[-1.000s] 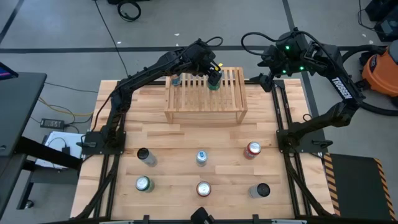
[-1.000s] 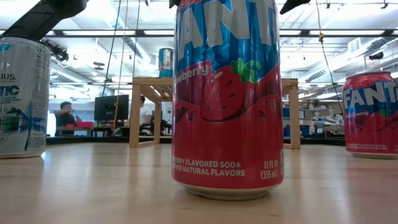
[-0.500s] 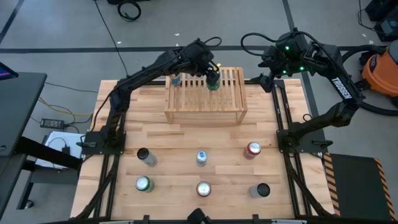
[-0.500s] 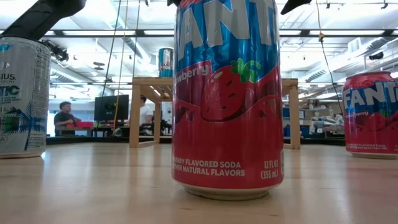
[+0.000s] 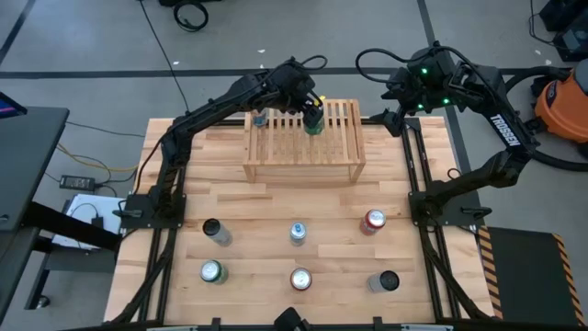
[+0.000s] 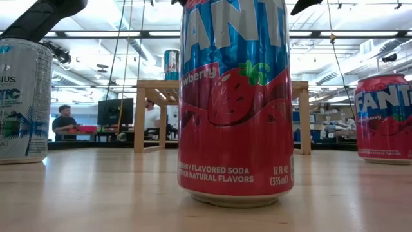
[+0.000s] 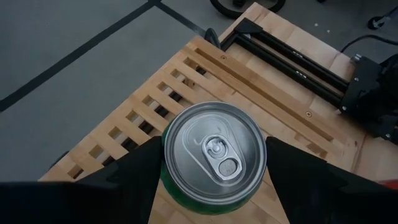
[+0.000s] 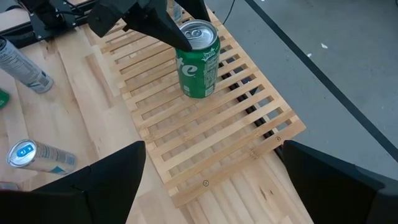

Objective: Place canned beverage on shelf
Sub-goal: Align the green soda can with the blue soda can on the shelf

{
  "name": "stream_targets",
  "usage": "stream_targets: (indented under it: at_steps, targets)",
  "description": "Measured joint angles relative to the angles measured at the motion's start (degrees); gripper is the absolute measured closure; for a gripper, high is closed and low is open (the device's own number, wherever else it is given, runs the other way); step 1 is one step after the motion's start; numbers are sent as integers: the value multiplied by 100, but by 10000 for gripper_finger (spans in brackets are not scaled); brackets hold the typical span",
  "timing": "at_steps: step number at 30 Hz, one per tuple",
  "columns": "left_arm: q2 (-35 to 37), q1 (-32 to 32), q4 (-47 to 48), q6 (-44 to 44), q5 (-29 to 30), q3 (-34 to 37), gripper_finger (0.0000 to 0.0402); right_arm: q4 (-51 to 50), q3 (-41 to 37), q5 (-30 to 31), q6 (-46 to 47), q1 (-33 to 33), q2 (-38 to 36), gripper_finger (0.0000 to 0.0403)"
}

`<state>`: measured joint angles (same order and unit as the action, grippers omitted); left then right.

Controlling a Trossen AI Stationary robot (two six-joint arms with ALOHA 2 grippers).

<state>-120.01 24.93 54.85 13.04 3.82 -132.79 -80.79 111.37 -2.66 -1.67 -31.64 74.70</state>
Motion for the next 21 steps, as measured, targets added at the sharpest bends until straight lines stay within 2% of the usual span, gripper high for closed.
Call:
stream_targets:
  at_steps: [10, 16, 21]
  targets:
    - [38, -1, 27, -169, 37, -2, 124, 0, 0, 0, 0, 0, 0, 15]
    - [42, 2, 11, -192, 53, -2, 147, 0, 1, 0, 0, 2, 0, 15]
    - [44, 2, 7, -191, 50, -2, 150, 0, 0, 0, 0, 2, 0, 15]
